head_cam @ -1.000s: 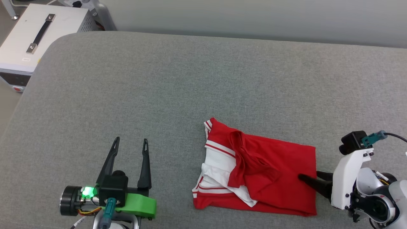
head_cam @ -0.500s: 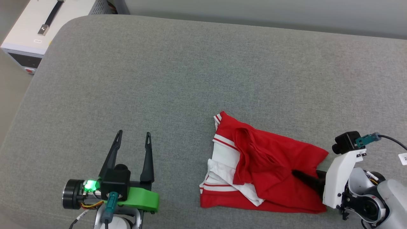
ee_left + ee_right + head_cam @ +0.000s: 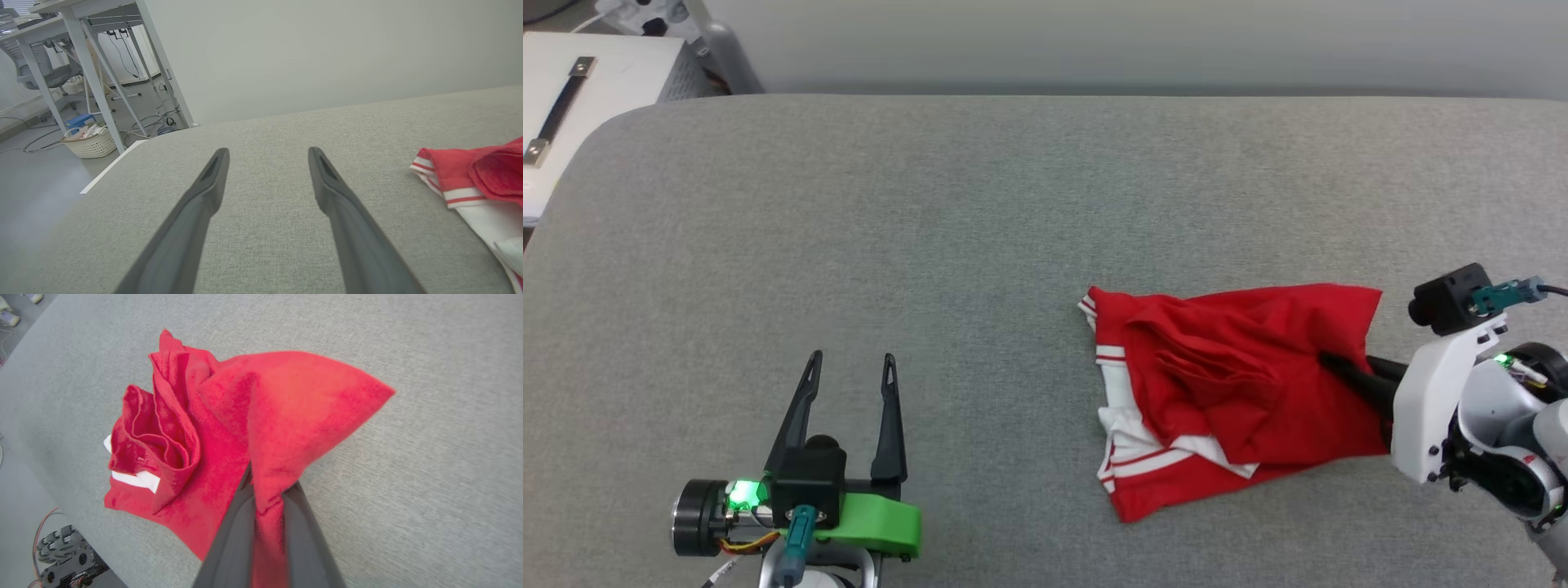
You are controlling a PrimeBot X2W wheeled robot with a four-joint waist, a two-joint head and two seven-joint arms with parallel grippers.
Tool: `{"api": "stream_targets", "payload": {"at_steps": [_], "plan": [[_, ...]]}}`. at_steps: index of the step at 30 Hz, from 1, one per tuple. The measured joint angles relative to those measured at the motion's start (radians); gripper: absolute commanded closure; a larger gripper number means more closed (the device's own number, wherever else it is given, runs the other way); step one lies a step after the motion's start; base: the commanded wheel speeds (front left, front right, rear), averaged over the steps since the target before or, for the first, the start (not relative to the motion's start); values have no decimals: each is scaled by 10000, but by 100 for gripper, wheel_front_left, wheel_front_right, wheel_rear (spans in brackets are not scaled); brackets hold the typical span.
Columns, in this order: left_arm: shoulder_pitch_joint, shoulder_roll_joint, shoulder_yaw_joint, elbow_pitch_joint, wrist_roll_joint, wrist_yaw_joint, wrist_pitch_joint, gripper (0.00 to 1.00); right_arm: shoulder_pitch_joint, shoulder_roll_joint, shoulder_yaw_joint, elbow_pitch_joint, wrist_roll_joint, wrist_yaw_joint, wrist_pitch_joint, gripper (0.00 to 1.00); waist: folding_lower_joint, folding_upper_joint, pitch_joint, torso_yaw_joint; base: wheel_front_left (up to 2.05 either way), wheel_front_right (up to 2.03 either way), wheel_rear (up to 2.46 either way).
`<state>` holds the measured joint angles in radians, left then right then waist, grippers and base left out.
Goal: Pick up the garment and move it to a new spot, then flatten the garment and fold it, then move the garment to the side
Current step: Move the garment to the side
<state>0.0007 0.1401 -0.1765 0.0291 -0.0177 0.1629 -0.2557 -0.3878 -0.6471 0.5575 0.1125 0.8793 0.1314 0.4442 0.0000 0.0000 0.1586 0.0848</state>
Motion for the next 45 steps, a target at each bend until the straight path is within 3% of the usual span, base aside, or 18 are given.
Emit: {"api": "stream_targets", "payload": {"at_steps": [4, 10, 15, 28, 36, 37, 44, 45], "plan": [[7, -4, 4, -35, 4, -6, 0, 0, -665, -936, -109, -410, -360, 0, 180, 100, 0, 0, -127, -855, 0, 0, 0], [-7, 8, 8, -105, 8, -8, 0, 0, -954, -1315, -284, -562, -449, 0, 370, 100, 0, 0, -95, -1536, 0, 0, 0], [-147, 171, 144, -364, 21, -4, 0, 0, -1356, -1643, -610, 40, -685, 0, 355, 100, 0, 0, 462, -1942, 0, 0, 0], [-1319, 602, 203, -1166, 240, 0, -2, 0, -2390, -3018, -1691, 1687, -1501, 0, 88, 100, 1, 0, 2486, -2127, 0, 0, 0], [-1776, 805, -33, -1567, 360, 13, 0, 0, -3428, -3292, -2619, 3049, -1958, 0, 88, 100, 2, 0, 3667, -2079, 0, 0, 0], [-1919, 836, -123, -1720, 380, 46, 0, 0, -3796, -3348, -2823, 3653, -2125, 0, -23, 100, 2, 0, 4005, -2005, 0, 0, 0], [-2024, 915, -270, -1779, 391, 236, 0, 0, -4483, -3304, -2972, 5003, -2424, 0, -516, 100, 1, 0, 4439, -1687, 0, 0, 0], [-2024, 915, -303, -1772, 391, 267, 0, 0, -4551, -3264, -2976, 5193, -2437, 0, -594, 52, 1, 0, 4444, -1647, 0, 0, 0]]}}
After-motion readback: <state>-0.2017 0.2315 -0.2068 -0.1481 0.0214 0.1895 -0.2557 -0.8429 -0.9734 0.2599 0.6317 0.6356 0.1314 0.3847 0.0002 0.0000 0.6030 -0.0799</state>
